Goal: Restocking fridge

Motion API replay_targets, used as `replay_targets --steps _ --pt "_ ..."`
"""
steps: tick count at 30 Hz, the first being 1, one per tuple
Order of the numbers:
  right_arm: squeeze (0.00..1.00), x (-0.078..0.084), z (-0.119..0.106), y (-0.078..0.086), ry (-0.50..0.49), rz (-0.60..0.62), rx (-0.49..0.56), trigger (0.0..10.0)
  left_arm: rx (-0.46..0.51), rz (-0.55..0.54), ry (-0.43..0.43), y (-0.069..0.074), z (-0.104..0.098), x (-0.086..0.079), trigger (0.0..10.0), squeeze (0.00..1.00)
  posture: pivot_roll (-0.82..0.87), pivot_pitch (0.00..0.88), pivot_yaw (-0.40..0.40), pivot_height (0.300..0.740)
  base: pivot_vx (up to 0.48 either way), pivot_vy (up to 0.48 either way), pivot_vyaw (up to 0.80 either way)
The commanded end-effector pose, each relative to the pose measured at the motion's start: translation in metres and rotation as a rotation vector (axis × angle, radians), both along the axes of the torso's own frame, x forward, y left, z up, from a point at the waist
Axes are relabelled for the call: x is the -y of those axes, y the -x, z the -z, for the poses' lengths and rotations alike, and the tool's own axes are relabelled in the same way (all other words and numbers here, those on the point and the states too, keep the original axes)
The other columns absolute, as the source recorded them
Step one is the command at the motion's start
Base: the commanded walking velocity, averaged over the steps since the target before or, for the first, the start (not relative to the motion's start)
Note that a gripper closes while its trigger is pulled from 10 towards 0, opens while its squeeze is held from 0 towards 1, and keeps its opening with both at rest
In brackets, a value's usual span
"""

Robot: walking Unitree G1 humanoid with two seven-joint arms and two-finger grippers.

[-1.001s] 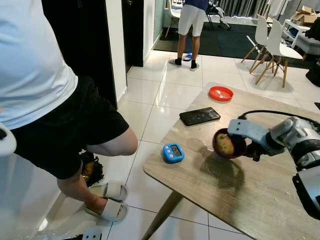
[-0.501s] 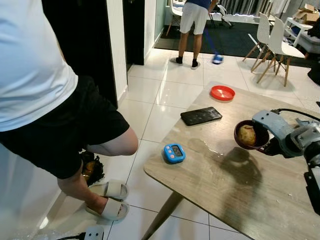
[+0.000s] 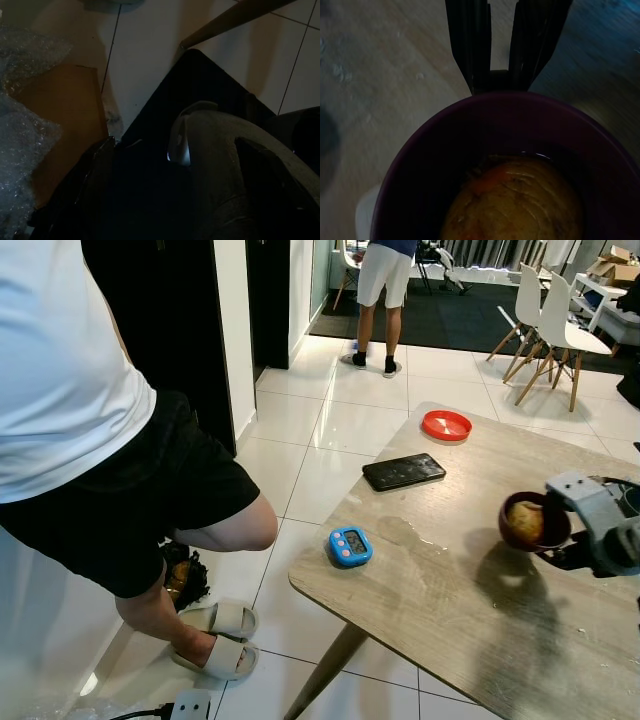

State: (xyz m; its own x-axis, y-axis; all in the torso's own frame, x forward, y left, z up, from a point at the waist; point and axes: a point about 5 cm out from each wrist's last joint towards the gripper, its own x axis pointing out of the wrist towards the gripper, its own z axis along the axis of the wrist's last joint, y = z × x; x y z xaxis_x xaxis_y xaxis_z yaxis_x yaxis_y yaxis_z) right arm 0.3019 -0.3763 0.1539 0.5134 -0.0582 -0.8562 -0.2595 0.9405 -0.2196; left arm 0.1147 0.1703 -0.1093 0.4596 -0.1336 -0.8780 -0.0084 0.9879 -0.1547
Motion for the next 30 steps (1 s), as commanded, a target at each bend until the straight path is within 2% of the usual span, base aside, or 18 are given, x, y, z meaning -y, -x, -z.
replay_targets --steps 1,2,3,5,8,9,10,11,14,15,19,21,23,24,25,27,30 --pt "0.0 0.002 -0.004 -0.001 0.001 -0.003 0.028 10.0 -0.083 0.012 0.022 0.02 0.006 0.005 10.0 0.0 0.0 0.0 -0.057 0.739 0.0 0.0 0.0" --pt "0.0 0.004 -0.003 0.002 0.002 0.011 0.024 10.0 -0.081 0.015 0.025 0.019 0.006 0.007 10.0 0.0 0.0 0.0 -0.053 0.739 0.0 0.0 0.0" --pt "0.96 0.007 -0.004 0.004 0.001 0.021 0.023 10.0 -0.075 0.019 0.031 0.017 0.006 0.011 10.0 0.0 0.0 0.0 -0.053 0.739 0.0 0.0 0.0" --pt "1.0 0.011 -0.005 0.007 -0.002 0.032 0.023 10.0 -0.065 0.025 0.039 0.012 0.005 0.017 10.0 0.0 0.0 0.0 -0.05 0.739 0.0 0.0 0.0" --pt "0.99 0.012 -0.007 0.008 -0.007 0.023 0.02 10.0 -0.055 0.03 0.044 0.008 0.004 0.021 10.0 0.0 0.0 0.0 -0.05 0.739 0.0 0.0 0.0" --pt "0.8 0.012 -0.007 0.008 -0.013 0.018 0.02 10.0 -0.052 0.032 0.045 0.007 0.004 0.023 10.0 0.0 0.0 0.0 -0.05 0.739 0.0 0.0 0.0" --pt "0.75 0.012 -0.008 0.008 -0.018 0.014 0.02 10.0 -0.051 0.032 0.045 0.006 0.004 0.023 10.0 0.0 0.0 0.0 -0.05 0.739 0.0 0.0 0.0" --pt "0.47 0.012 -0.008 0.008 -0.036 0.012 0.031 10.0 -0.049 0.034 0.046 0.005 0.003 0.024 10.0 0.0 0.0 0.0 -0.05 0.739 0.0 0.0 0.0" --pt "0.42 0.011 -0.008 0.007 -0.048 0.014 0.038 10.0 -0.048 0.034 0.046 0.005 0.003 0.024 10.0 0.0 0.0 0.0 -0.05 0.739 0.0 0.0 0.0" --pt "0.32 0.01 -0.008 0.007 -0.075 0.014 0.054 10.0 -0.048 0.033 0.047 0.005 0.003 0.024 10.0 0.0 0.0 0.0 -0.05 0.739 0.0 0.0 0.0" --pt "0.29 0.006 -0.009 0.004 -0.14 -0.001 0.095 10.0 -0.05 0.029 0.05 0.008 0.004 0.019 10.0 0.0 0.0 0.0 -0.05 0.739 0.0 0.0 0.0" --pt "0.13 0.001 -0.009 0.001 -0.23 -0.026 0.164 10.0 -0.056 0.024 0.047 0.014 0.005 0.009 10.0 0.0 0.0 0.0 -0.051 0.739 0.0 0.0 0.0" --pt "0.13 0.001 -0.008 0.002 -0.259 -0.015 0.167 10.0 -0.058 0.023 0.046 0.016 0.005 0.007 10.0 0.0 0.0 0.0 -0.051 0.739 0.0 0.0 0.0" --pt "0.0 0.002 -0.005 0.004 -0.27 -0.019 0.183 10.0 -0.061 0.02 0.043 0.018 0.005 0.003 10.0 0.0 0.0 0.0 -0.051 0.739 0.0 0.0 0.0" --pt "0.0 0.002 -0.005 0.004 -0.27 -0.019 0.183 10.0 -0.061 0.02 0.043 0.018 0.005 0.003 10.0 0.0 0.0 0.0 -0.051 0.739 0.0 0.0 0.0" --pt "0.0 0.009 0.004 0.014 -0.325 0.025 0.262 10.0 -0.073 0.015 0.033 0.026 0.006 -0.007 10.0 0.0 0.0 0.0 -0.051 0.739 0.0 0.0 0.0" --pt "0.0 0.013 0.009 0.019 -0.35 0.052 0.306 10.0 -0.079 0.015 0.029 0.029 0.006 -0.009 10.0 0.0 0.0 0.0 -0.051 0.739 0.0 0.0 0.0"
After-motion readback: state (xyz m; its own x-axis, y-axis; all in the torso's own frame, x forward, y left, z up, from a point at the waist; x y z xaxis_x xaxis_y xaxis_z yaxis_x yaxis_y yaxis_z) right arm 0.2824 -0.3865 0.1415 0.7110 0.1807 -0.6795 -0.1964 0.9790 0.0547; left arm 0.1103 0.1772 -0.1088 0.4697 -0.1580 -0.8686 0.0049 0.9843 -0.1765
